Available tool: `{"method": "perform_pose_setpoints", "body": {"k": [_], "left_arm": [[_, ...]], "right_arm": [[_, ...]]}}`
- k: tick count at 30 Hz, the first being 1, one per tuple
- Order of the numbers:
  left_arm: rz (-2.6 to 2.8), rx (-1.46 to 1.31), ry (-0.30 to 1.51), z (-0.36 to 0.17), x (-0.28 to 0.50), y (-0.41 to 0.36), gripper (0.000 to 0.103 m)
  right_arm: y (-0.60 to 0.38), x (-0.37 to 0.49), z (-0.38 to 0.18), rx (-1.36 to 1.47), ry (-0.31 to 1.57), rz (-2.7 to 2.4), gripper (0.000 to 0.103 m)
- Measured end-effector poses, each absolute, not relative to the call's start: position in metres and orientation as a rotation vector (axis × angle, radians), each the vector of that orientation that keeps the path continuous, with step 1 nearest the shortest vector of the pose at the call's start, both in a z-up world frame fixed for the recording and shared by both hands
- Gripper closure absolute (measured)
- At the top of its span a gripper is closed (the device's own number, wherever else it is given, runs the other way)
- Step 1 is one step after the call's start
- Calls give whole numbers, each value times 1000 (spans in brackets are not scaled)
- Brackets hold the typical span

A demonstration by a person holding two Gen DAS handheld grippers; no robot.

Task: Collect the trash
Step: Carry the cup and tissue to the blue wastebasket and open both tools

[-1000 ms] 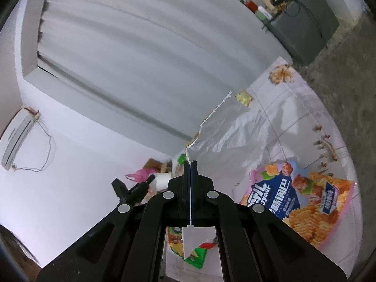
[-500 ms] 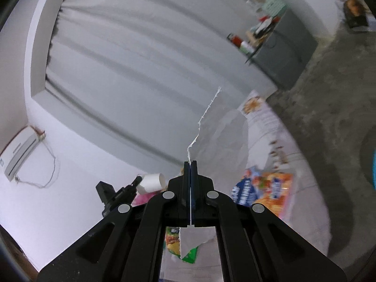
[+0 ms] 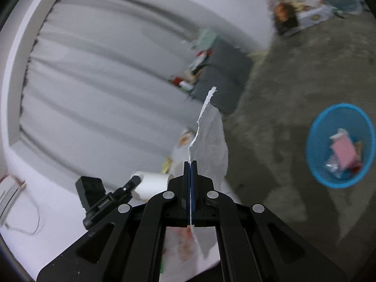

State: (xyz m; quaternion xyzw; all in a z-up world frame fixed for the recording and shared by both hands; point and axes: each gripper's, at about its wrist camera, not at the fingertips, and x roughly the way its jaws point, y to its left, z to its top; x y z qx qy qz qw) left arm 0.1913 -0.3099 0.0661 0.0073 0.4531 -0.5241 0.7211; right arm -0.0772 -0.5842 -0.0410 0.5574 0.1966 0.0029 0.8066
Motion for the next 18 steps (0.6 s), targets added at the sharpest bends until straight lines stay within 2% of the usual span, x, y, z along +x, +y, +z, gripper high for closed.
{"method": "perform_pose_setpoints", "body": {"k": [9, 18], "left_arm": [[-1207, 218, 1165, -17, 130, -483, 98], [-1136, 336, 1264, -113, 106, -567, 98]], "right_arm": [[-634, -86, -125, 1280, 488, -213, 103], [-670, -81, -215, 1378, 576, -317, 102]]}}
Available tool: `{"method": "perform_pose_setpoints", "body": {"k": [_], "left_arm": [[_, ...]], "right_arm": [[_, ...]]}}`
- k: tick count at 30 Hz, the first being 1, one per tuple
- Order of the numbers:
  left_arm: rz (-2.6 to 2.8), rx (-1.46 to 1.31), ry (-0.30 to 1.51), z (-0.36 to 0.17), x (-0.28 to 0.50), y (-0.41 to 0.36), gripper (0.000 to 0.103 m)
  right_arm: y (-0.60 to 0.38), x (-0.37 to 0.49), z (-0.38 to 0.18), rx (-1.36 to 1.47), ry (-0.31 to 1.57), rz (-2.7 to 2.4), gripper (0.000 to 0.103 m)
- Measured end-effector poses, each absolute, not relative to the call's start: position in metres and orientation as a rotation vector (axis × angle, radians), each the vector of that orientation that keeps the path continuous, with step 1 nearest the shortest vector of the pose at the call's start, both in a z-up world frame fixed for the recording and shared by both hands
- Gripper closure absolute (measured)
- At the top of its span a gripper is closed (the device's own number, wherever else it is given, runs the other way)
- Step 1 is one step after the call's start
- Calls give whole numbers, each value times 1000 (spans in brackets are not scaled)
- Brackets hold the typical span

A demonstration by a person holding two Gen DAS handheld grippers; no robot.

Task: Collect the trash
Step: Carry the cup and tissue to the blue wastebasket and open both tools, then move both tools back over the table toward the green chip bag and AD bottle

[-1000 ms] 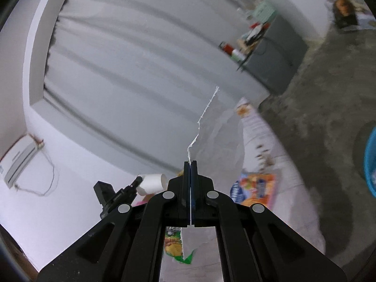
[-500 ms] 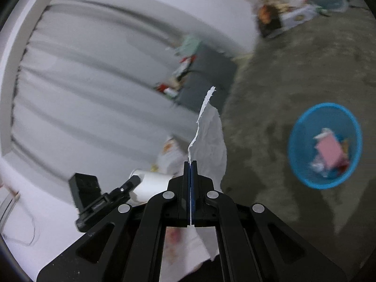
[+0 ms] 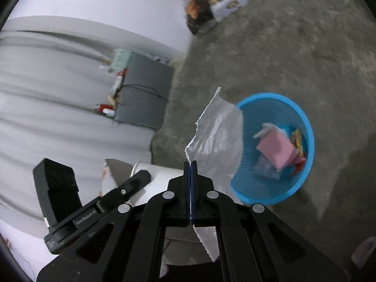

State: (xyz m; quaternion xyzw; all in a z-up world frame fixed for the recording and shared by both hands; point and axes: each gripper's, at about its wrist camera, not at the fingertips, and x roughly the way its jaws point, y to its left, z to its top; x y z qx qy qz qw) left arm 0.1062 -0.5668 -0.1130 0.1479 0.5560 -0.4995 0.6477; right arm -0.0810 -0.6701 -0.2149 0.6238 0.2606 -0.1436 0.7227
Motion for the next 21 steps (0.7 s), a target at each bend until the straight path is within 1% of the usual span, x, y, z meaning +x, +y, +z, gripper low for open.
{"method": "perform_pose_setpoints", "body": {"k": [2, 4, 5, 6, 8, 12, 16, 19, 21], "left_arm": [[-1127, 349, 1283, -134, 106, -582, 97], [-1105, 372, 1326, -156, 107, -596, 81], [-1081, 383, 1340, -164, 108, -598, 65], [-1053, 387, 1347, -169, 108, -599, 59], [-1008, 368, 1348, -173, 114, -597, 55], [-1024, 321, 1358, -164, 117, -587, 44], [-1050, 303, 1330, -141, 111, -574, 43], [-1097, 253, 1329, -112, 104, -553, 42], [-1136, 223, 1319, -91, 102, -535, 39]], "right_arm": [[-673, -76, -232, 1381, 591, -330, 98], [-679, -70, -260, 1412, 630, -378, 78], [-681, -69, -273, 1440, 646, -395, 64], [-682, -69, -284, 1466, 661, -407, 63], [-681, -72, -298, 1505, 693, -455, 62], [-676, -86, -292, 1502, 665, -518, 53], [-664, -99, -266, 1458, 626, -559, 52], [-648, -110, -241, 1415, 598, -597, 48], [-632, -116, -218, 1363, 583, -620, 42]]}}
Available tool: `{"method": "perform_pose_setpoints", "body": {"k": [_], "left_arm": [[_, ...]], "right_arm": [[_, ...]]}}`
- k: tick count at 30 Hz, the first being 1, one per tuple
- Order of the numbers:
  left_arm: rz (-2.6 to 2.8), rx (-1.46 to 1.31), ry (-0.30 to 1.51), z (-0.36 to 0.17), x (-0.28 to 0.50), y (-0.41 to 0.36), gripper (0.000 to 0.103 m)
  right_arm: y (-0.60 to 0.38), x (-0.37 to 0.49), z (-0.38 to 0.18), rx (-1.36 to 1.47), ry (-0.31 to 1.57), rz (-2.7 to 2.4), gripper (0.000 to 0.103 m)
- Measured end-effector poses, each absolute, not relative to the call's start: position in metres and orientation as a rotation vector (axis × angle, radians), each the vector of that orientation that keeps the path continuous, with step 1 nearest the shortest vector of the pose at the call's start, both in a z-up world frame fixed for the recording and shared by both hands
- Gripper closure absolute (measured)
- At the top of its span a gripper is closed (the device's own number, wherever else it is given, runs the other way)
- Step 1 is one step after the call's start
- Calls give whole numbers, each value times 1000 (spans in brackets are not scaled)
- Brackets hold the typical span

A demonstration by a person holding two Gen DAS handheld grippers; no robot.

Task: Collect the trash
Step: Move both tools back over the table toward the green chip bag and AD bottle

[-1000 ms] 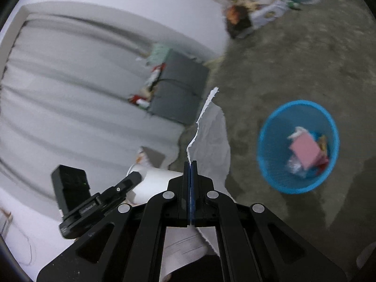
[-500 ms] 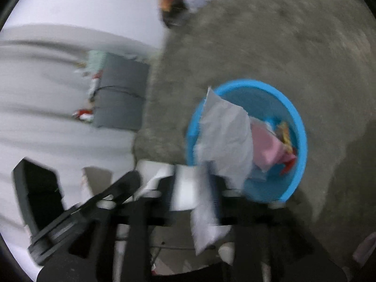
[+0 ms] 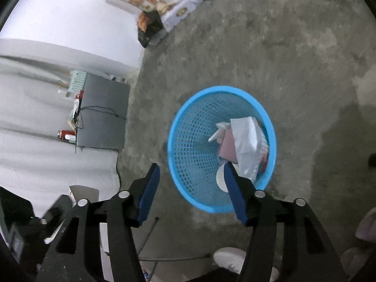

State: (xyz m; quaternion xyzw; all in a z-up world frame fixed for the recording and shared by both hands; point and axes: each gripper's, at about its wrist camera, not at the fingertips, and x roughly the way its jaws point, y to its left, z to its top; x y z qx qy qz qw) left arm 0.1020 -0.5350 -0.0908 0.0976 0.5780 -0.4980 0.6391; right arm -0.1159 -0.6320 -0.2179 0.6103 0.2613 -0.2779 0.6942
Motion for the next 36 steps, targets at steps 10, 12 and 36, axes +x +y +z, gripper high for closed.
{"method": "perform_pose_setpoints", "body": {"k": [10, 12, 36], "left_arm": [[-1161, 43, 1070, 40, 106, -366, 24], [-1114, -18, 1003, 58, 109, -314, 21], [-489, -294, 627, 55, 53, 63, 10]], "right_arm": [[-556, -102, -126, 1079, 566, -443, 26], [-543, -97, -110, 1035, 548, -387, 25], [-412, -12, -54, 926, 692, 83, 23]]}}
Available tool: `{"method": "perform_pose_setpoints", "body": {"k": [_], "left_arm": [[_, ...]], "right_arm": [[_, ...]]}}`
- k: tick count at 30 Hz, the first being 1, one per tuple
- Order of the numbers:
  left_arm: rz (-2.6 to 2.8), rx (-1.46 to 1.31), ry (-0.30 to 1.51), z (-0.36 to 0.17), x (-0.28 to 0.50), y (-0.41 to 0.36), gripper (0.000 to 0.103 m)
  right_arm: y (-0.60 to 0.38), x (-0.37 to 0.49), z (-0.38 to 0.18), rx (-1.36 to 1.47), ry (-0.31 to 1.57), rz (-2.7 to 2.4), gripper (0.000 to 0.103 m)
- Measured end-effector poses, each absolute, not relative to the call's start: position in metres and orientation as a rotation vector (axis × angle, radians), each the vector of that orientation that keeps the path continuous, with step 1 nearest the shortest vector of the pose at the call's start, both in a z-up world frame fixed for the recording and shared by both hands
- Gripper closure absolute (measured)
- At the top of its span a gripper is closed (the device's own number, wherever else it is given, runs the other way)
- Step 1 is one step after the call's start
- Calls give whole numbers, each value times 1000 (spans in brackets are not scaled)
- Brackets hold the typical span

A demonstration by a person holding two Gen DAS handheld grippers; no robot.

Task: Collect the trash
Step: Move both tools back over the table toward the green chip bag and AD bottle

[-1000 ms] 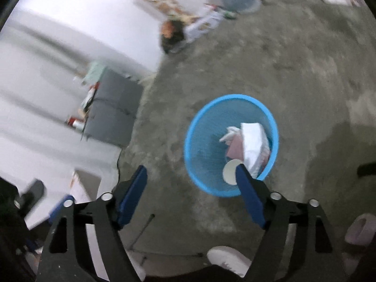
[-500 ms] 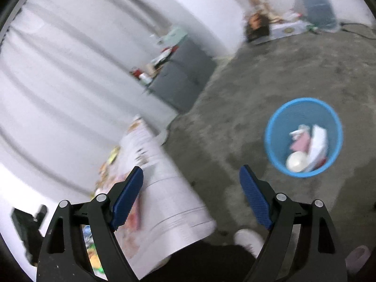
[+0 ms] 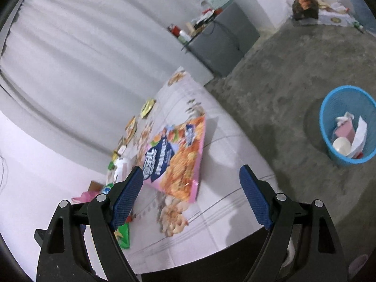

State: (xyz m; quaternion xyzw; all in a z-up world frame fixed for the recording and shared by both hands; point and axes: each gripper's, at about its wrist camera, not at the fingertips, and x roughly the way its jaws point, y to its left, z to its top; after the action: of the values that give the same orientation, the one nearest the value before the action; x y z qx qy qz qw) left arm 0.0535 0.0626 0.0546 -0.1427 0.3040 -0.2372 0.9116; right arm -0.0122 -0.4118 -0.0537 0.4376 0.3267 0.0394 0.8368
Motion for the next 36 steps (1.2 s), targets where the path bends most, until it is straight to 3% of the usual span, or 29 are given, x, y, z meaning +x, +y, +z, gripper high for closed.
{"method": "perform_pose_setpoints", "body": {"k": [19, 26, 36], "left_arm": [[-463, -209, 623, 32, 71, 56, 9], [-293, -342, 570, 47, 85, 121, 9], [-245, -486, 597, 14, 85, 169, 9]], "right_arm": [[-386, 11, -55, 865, 767, 109, 23], [-375, 21, -35, 808, 748, 177, 23], [-324, 56, -13, 718, 798, 244, 23]]}}
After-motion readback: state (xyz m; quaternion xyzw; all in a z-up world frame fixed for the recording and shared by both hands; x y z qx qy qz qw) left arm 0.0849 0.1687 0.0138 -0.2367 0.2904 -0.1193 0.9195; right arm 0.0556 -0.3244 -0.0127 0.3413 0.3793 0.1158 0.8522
